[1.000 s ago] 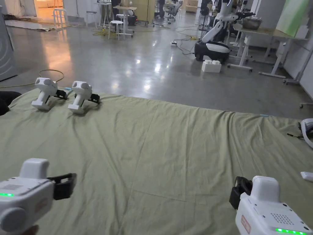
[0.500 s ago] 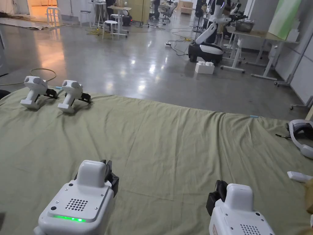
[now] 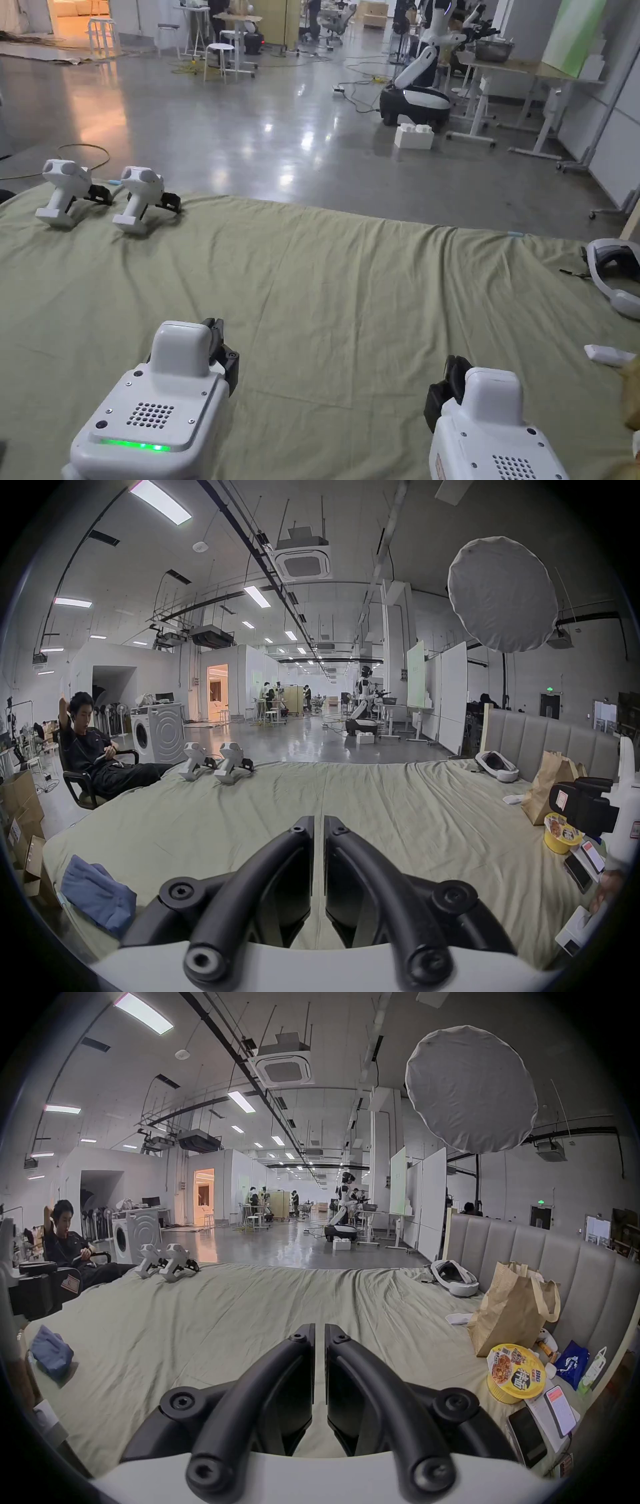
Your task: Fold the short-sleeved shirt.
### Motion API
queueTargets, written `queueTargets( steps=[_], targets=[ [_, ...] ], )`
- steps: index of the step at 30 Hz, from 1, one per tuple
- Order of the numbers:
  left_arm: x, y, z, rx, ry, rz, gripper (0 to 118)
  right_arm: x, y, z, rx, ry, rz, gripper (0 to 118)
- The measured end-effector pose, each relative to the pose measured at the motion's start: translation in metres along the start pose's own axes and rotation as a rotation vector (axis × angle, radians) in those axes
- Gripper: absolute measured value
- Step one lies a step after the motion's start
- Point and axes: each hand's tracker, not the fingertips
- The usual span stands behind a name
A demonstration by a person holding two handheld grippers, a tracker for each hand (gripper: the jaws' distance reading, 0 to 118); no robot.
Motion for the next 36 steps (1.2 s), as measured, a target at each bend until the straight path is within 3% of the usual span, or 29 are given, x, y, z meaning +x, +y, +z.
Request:
queueTargets(
  steps=[4,7,8,9,10,13,15,18,22,31,36],
  targets=[
    [-0.002,-0.001,0.000,-0.005,0.014,-0.017,8,-0.002,-0.001,0.001,-0.004,0.000,0.006,8],
    [-0.004,-0.002,-0.002,-0.010,0.032,-0.033,11,-0.004,-0.002,0.002,0.000,-0.032,0.029,20],
    [-0.004,-0.002,-0.003,-0.012,0.048,-0.050,22,-0.004,-0.002,0.001,-0.004,-0.037,0.032,30],
    [-0.007,-0.003,-0.003,-0.017,0.047,-0.058,57,-0.004,-0.002,0.001,-0.007,-0.041,0.036,46],
    [-0.009,-0.003,-0.005,-0.026,0.040,-0.063,75,-0.004,-0.002,0.001,-0.007,-0.042,0.038,61],
    [-0.017,-0.005,-0.004,-0.050,-0.040,-0.017,74,-0.001,-0.003,0.001,-0.013,-0.034,0.030,75],
    [-0.014,-0.008,-0.007,-0.065,0.024,-0.037,75,-0.001,-0.003,0.000,-0.023,-0.027,0.026,88],
    [-0.016,-0.011,-0.007,-0.064,0.054,-0.036,76,-0.002,-0.003,-0.001,-0.026,-0.038,0.026,91],
    [-0.020,-0.009,-0.004,-0.051,0.063,-0.007,89,-0.003,-0.004,-0.001,-0.017,-0.042,0.017,111],
    [-0.022,-0.004,0.000,-0.031,0.078,-0.013,94,-0.002,-0.001,0.003,0.027,-0.044,0.011,111],
    [-0.023,-0.003,-0.001,-0.032,0.072,-0.015,94,0.003,0.003,0.002,0.009,0.003,-0.071,111]
  ],
)
